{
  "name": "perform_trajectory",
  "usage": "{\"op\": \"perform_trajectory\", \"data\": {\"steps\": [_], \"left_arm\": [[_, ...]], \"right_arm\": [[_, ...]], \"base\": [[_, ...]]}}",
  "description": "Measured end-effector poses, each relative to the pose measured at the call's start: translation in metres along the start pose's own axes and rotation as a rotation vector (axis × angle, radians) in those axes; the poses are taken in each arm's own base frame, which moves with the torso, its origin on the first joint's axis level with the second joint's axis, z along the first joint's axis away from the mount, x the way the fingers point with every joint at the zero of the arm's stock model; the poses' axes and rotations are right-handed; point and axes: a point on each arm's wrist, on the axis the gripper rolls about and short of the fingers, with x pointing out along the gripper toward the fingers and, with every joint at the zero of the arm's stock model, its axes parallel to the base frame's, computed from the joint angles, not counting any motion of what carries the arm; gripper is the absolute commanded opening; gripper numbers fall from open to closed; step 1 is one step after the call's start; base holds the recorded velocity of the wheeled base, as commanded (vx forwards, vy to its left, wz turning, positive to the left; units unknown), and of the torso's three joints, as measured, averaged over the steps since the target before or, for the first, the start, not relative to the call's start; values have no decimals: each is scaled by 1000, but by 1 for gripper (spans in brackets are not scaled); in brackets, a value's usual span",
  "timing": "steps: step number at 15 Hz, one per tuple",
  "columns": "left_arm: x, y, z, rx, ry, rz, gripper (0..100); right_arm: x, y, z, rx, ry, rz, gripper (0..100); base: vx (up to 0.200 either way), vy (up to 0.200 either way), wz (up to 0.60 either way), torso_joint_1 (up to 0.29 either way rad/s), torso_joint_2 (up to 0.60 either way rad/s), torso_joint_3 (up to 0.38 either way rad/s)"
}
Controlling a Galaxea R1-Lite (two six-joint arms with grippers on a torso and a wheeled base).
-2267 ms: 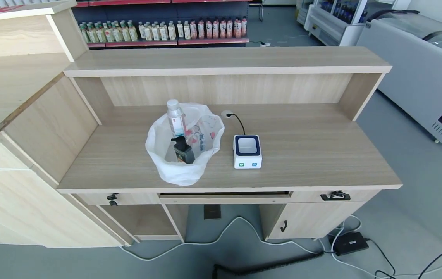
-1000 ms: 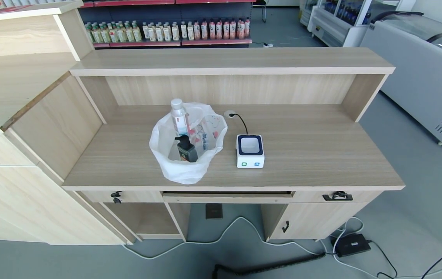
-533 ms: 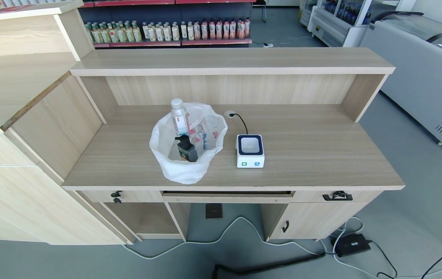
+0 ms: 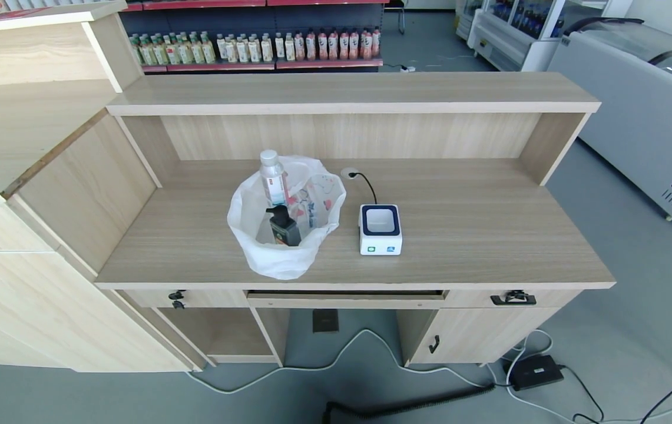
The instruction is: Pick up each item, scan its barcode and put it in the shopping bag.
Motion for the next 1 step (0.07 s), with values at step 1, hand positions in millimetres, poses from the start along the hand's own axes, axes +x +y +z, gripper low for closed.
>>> {"op": "perform_trajectory", "data": {"steps": [1], "left_arm": [[0,0,0,0,0,0,100]], "right_arm": [[0,0,0,-1,0,1,100]], "base": [[0,0,0,0,0,0]]}}
